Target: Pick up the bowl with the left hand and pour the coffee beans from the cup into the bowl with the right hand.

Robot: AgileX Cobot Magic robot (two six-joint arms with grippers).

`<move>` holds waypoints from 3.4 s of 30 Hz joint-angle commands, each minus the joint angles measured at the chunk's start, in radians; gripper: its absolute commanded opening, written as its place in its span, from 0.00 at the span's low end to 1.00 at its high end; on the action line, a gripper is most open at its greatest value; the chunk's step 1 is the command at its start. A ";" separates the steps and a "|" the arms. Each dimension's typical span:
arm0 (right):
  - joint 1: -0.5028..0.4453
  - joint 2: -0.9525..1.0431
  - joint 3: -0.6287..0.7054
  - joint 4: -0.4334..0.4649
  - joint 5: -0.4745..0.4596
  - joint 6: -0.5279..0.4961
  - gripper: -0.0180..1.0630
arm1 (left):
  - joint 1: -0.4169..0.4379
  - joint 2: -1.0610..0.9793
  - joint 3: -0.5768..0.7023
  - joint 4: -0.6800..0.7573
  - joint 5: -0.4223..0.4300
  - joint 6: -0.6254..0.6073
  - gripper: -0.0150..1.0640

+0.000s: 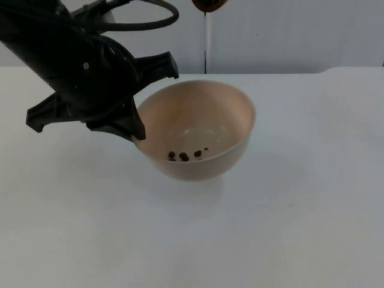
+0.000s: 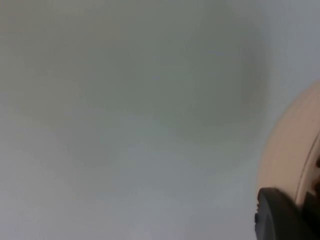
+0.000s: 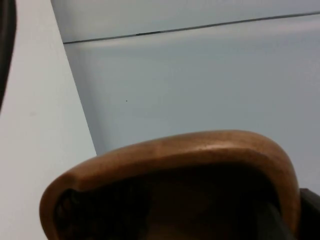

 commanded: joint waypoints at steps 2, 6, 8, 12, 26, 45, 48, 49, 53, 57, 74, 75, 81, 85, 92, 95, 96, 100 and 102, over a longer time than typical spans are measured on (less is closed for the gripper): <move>0.006 -0.008 -0.001 -0.033 0.012 -0.002 0.02 | 0.003 -0.007 0.001 -0.014 -0.006 -0.005 0.01; 0.008 0.007 -0.001 -0.085 0.012 0.003 0.02 | 0.003 -0.007 0.001 -0.014 -0.004 -0.005 0.01; 0.008 0.031 -0.001 -0.073 0.012 0.010 0.02 | 0.003 -0.007 0.001 -0.014 -0.002 -0.005 0.01; 0.008 0.054 -0.001 -0.066 0.012 0.017 0.02 | 0.003 -0.007 0.001 -0.014 -0.002 -0.005 0.01; 0.020 0.052 -0.001 -0.091 0.012 0.009 0.02 | 0.003 -0.007 0.001 -0.018 -0.002 -0.005 0.01; 0.032 0.052 -0.001 -0.126 0.012 0.013 0.02 | 0.003 -0.007 0.001 -0.018 -0.002 -0.005 0.01; 0.032 0.052 -0.001 -0.126 0.012 0.013 0.02 | 0.003 -0.007 0.001 -0.018 -0.002 -0.005 0.01; 0.032 0.052 -0.001 -0.126 0.012 0.013 0.02 | 0.003 -0.007 0.001 -0.018 -0.002 -0.005 0.01; 0.032 0.052 -0.001 -0.139 0.012 0.015 0.02 | 0.003 -0.007 0.001 -0.020 -0.002 -0.005 0.01; 0.032 0.052 -0.001 -0.151 0.012 0.029 0.02 | 0.003 -0.007 0.001 -0.020 -0.002 -0.005 0.01; 0.034 0.052 -0.001 -0.196 0.012 0.033 0.02 | 0.003 -0.007 0.001 -0.023 -0.002 -0.005 0.01; 0.034 0.052 -0.001 -0.196 0.012 0.033 0.02 | 0.003 -0.007 0.001 -0.022 -0.004 -0.005 0.01; 0.057 0.052 -0.001 -0.196 0.012 0.032 0.02 | 0.003 -0.007 0.001 -0.022 -0.009 -0.005 0.01; 0.056 0.052 -0.001 -0.183 0.012 0.027 0.02 | 0.003 -0.007 0.001 -0.022 -0.009 -0.005 0.01; 0.052 0.052 -0.001 -0.135 0.012 0.017 0.02 | 0.003 -0.007 0.001 -0.022 -0.002 -0.005 0.01; 0.052 0.051 -0.001 -0.120 0.012 0.017 0.02 | 0.003 -0.007 0.001 -0.022 -0.002 -0.005 0.01; 0.052 0.051 -0.001 -0.111 0.012 0.017 0.02 | 0.003 -0.007 0.001 -0.022 -0.002 -0.005 0.01; 0.048 0.051 -0.001 -0.111 0.012 0.004 0.02 | 0.003 -0.007 0.001 -0.019 -0.002 -0.005 0.01; 0.038 0.051 -0.001 -0.110 0.012 0.004 0.02 | 0.003 -0.007 0.001 -0.019 0.000 -0.005 0.01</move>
